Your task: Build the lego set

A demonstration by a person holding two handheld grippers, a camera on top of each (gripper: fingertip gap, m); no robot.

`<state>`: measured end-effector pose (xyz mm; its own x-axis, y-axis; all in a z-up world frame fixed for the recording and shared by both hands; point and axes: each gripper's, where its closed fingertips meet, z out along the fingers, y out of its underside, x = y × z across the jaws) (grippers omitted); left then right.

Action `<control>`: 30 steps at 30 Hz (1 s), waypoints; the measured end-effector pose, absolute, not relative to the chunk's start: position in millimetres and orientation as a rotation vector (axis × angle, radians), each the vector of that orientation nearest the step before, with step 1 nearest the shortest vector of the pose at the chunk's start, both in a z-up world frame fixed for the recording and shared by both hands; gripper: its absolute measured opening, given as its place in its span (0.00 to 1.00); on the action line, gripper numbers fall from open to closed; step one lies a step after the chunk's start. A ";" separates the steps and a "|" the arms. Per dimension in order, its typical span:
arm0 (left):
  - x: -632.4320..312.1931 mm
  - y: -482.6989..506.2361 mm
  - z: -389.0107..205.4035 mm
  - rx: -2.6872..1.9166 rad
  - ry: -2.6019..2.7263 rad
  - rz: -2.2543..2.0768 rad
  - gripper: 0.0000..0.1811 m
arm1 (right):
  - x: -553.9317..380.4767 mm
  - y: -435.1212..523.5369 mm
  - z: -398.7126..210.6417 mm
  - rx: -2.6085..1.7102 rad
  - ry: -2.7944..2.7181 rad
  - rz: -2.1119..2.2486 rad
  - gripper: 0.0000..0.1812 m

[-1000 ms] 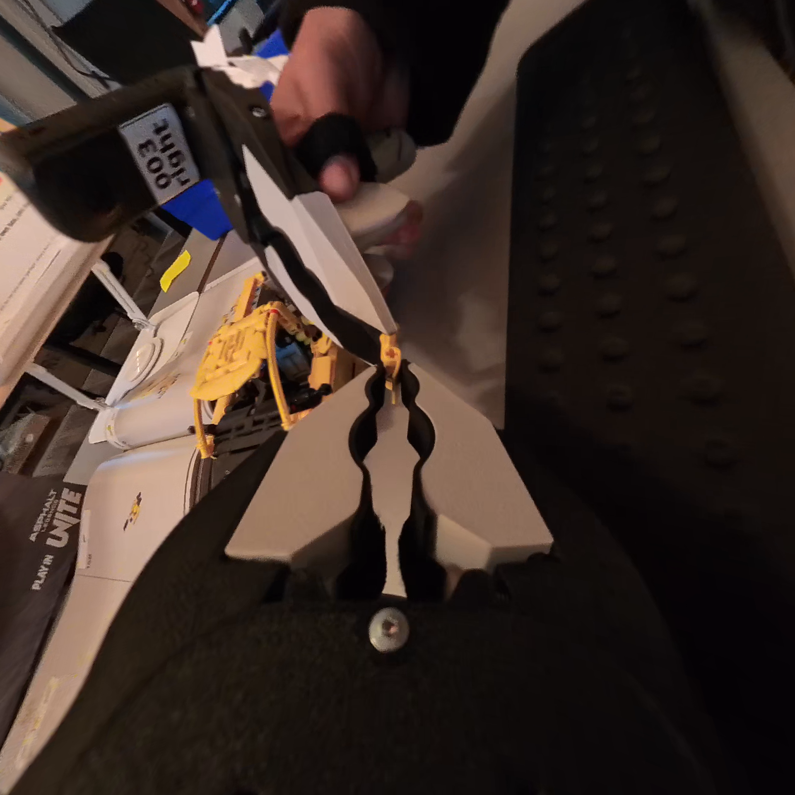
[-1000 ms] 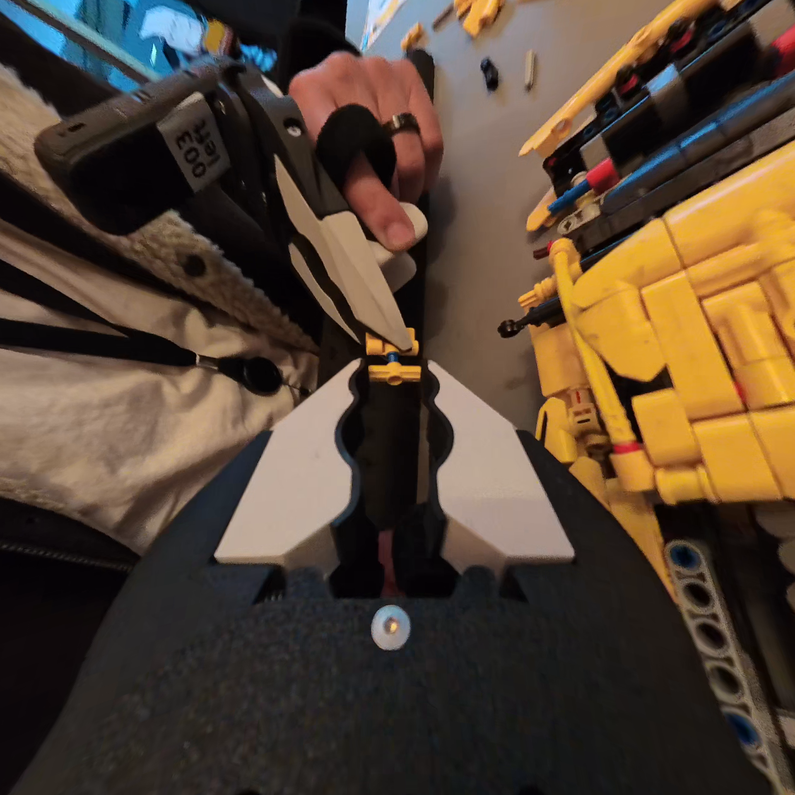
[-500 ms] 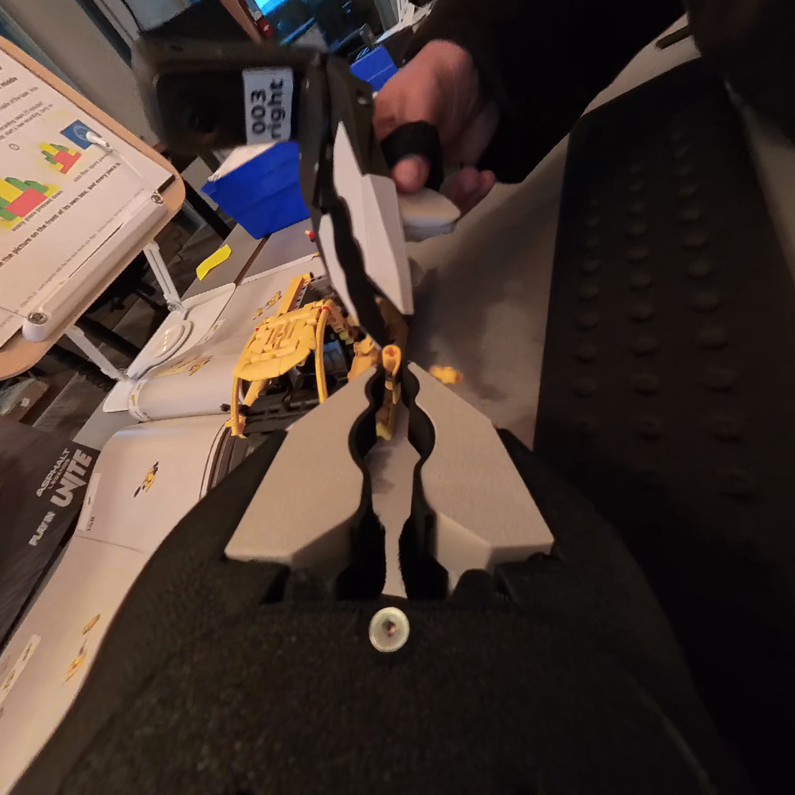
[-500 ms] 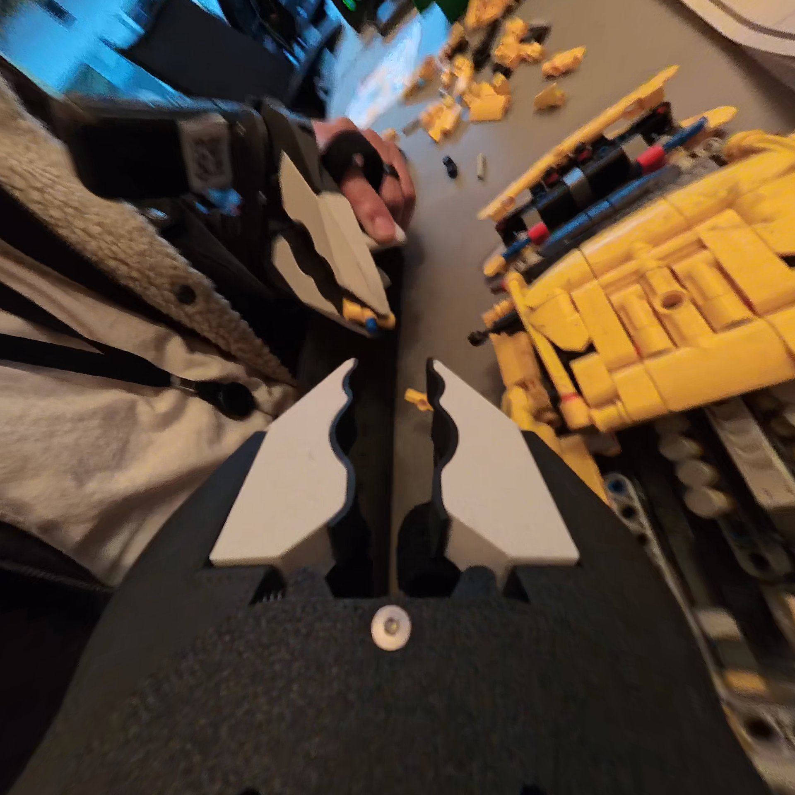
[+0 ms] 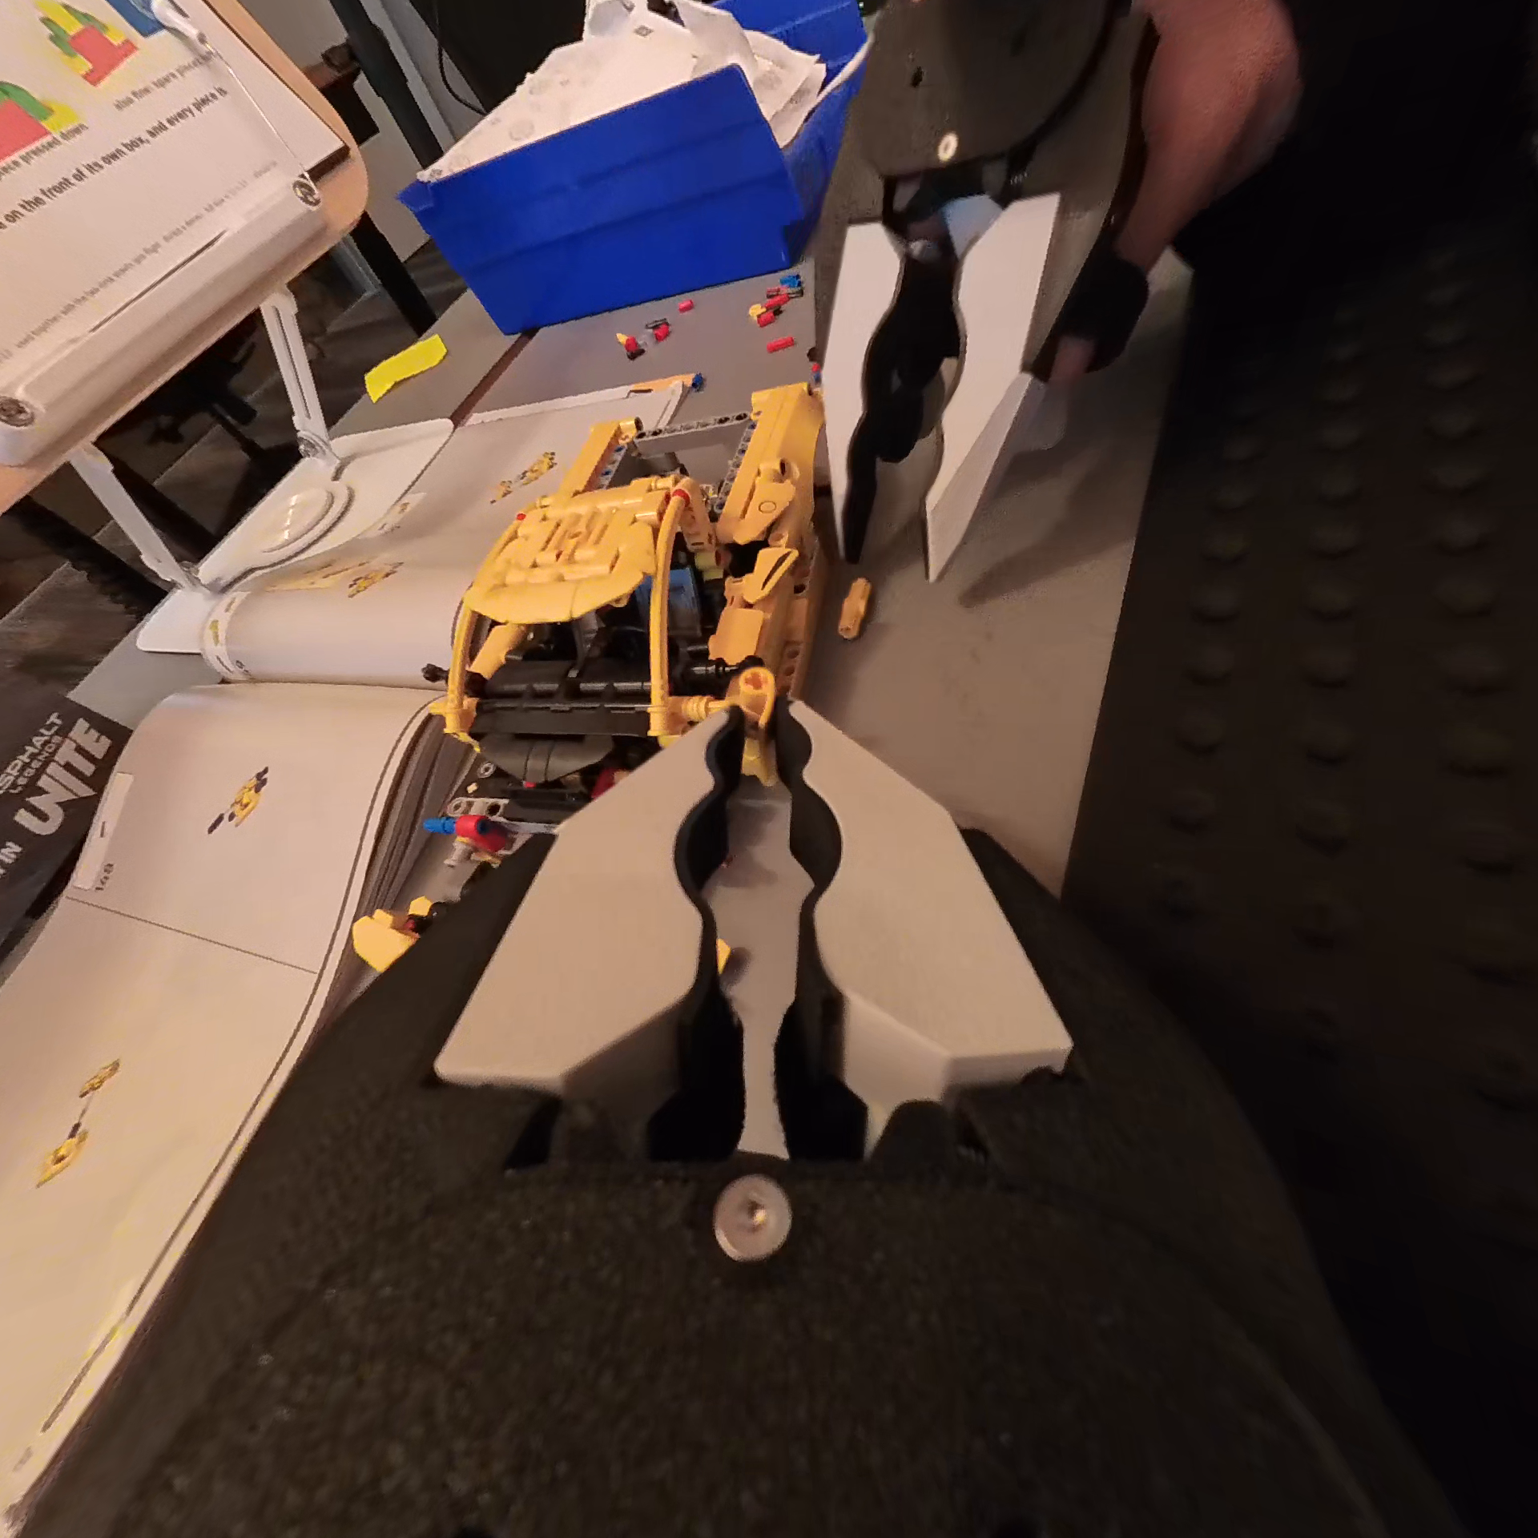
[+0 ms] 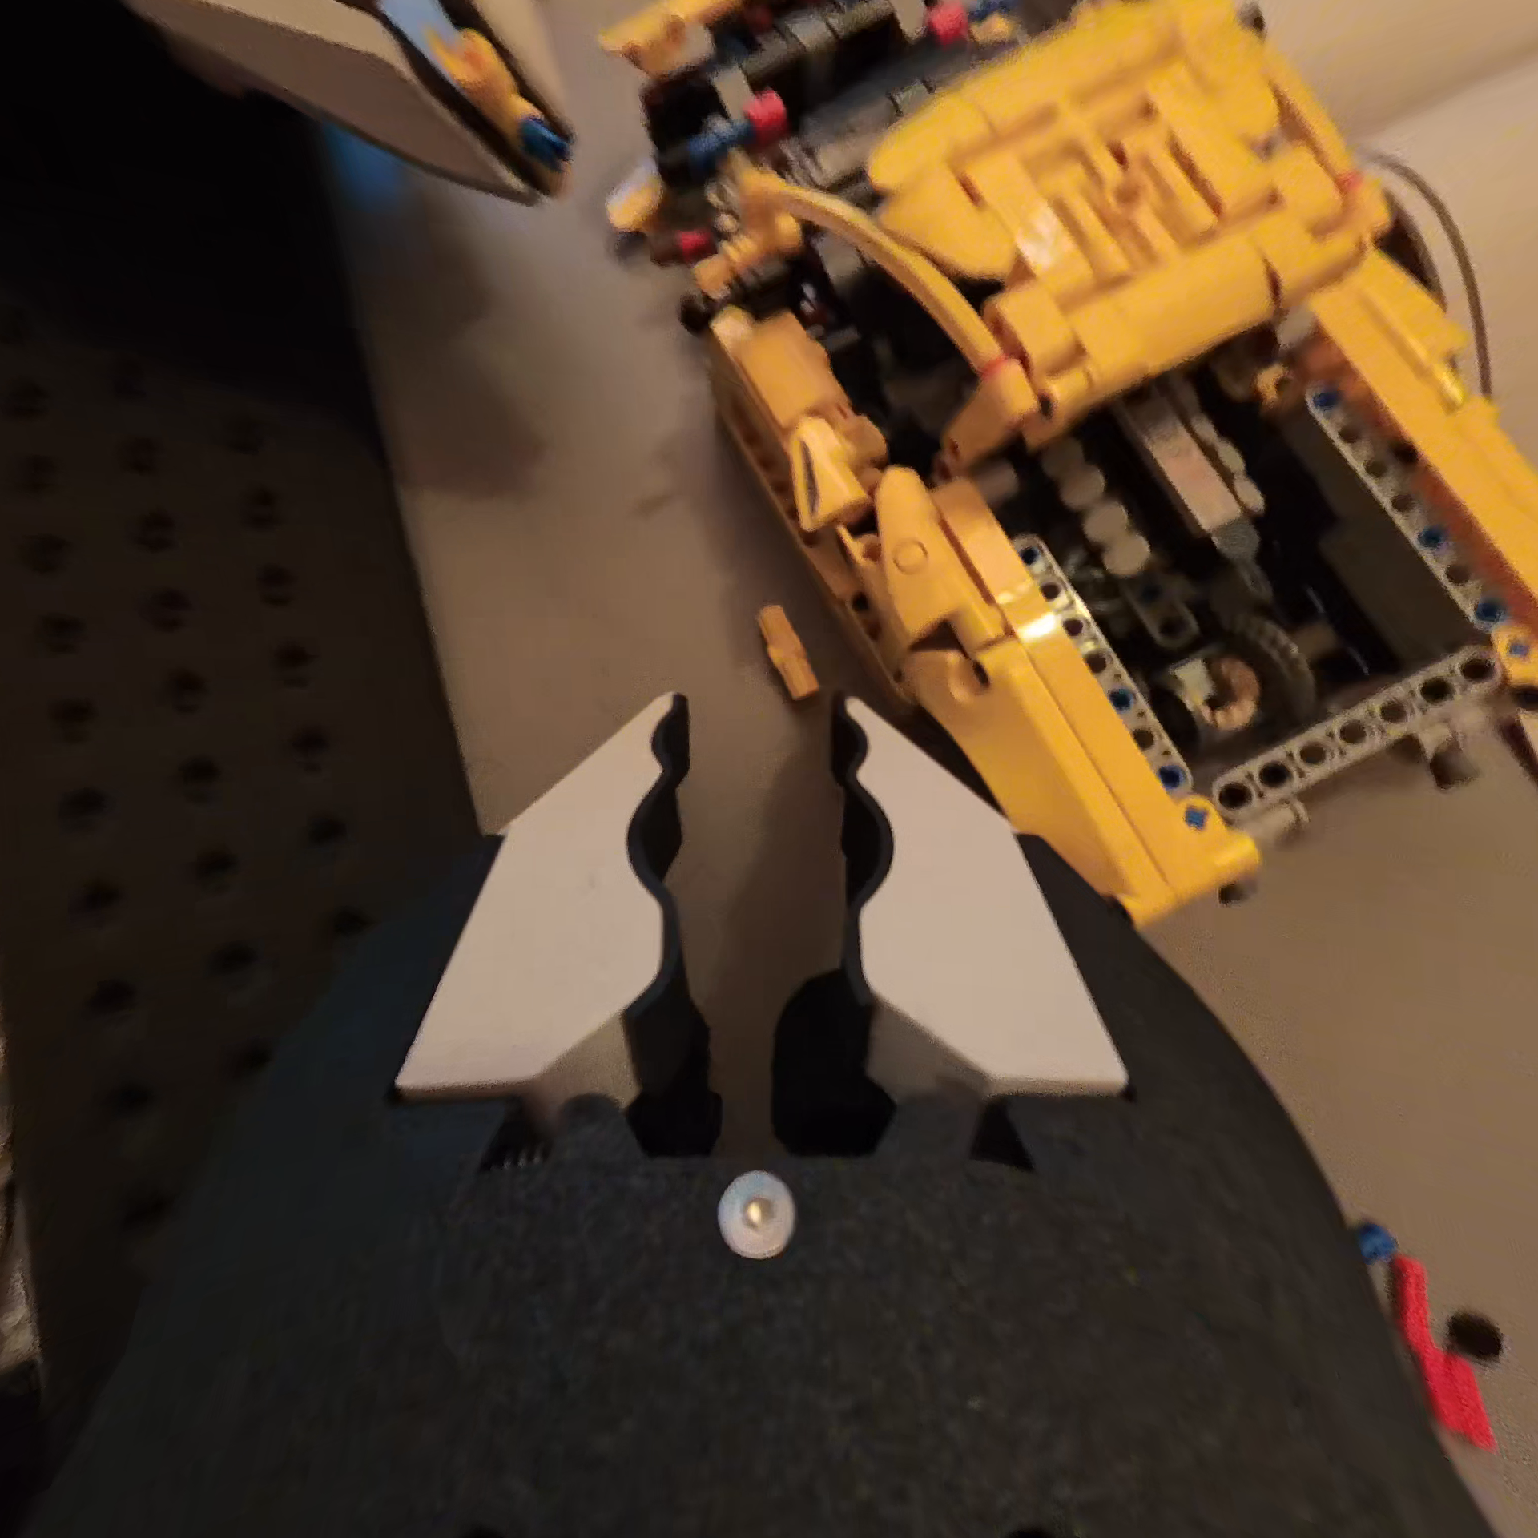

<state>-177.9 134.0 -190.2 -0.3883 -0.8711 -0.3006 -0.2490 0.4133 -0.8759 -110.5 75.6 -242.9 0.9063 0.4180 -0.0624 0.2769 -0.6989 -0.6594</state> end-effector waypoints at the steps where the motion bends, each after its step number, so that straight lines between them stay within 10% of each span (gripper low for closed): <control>1: -177.9 132.9 -190.7 -0.956 1.871 -0.979 0.04 | -107.6 76.0 -244.5 -2.389 -0.455 0.243 0.21; 14: -180.2 126.3 -192.8 -0.943 1.895 -1.005 0.04 | -143.8 78.2 -251.2 -2.363 -0.572 0.366 0.04; 24: -180.7 125.5 -192.7 -0.945 1.897 -1.019 0.04 | -133.6 92.2 -243.6 -2.252 -0.667 0.295 0.20; 30: -181.1 124.1 -192.8 -0.939 1.902 -1.028 0.04 | -141.7 96.8 -251.6 -2.173 -0.771 0.251 0.13</control>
